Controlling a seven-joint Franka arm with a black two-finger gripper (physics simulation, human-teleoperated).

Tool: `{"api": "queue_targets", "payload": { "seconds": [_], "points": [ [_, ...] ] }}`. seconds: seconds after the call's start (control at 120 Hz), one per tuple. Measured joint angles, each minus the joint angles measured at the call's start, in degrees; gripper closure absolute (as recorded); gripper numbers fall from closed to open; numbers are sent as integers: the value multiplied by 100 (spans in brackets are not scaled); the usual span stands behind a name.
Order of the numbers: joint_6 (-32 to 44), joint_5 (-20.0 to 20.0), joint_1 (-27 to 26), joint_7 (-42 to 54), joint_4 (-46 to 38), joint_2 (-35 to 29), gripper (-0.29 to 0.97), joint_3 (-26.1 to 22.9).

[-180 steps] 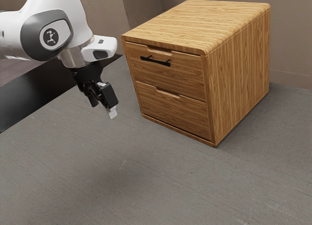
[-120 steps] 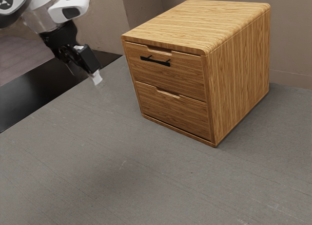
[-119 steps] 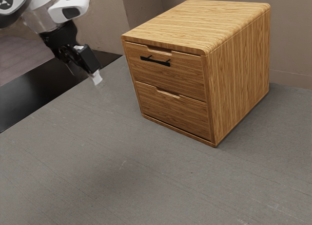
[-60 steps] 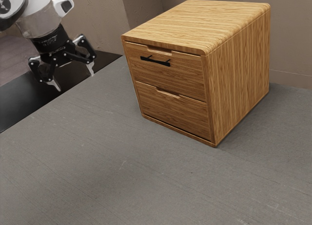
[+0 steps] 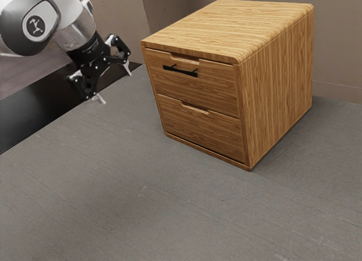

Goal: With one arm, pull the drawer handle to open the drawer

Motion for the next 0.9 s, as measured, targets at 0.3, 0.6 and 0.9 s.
{"api": "queue_targets", "payload": {
  "seconds": [0.3,0.6,0.9],
  "points": [
    [534,60,86,-1145,-180,20,0,0],
    [808,95,-138,-1840,-139,107,0,-66],
    [881,224,-210,-2265,-139,87,0,-52]
  ]
}}
